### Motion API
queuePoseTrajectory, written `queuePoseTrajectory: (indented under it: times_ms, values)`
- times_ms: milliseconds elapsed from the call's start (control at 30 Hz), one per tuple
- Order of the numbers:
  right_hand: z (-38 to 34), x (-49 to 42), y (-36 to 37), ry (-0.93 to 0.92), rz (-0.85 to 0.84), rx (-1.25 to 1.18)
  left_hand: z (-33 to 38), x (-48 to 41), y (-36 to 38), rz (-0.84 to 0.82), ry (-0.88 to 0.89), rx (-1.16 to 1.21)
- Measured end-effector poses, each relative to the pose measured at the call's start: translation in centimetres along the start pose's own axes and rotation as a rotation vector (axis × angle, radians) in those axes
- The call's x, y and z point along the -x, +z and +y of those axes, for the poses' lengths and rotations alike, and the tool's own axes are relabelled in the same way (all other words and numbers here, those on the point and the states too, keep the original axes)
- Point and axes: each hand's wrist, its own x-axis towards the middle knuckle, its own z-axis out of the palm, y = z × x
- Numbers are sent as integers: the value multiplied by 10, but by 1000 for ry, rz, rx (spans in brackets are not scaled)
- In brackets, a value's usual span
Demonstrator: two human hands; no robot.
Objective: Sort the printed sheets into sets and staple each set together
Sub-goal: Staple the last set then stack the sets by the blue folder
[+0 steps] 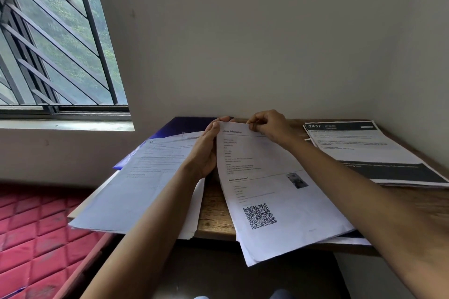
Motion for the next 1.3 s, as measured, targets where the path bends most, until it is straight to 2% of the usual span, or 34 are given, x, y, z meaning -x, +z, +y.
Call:
queuePoseTrajectory:
  times_ms: [767,1100,1300]
  values:
    - [-4,-1,-2,7,-12,13,3,3,4,-25,33,54]
    - [-7,-1,-3,5,-43,58,-4,3,4,48,235,-216]
    - [-7,0,1,-10,-45,130,-6,2,0,269,276,-440]
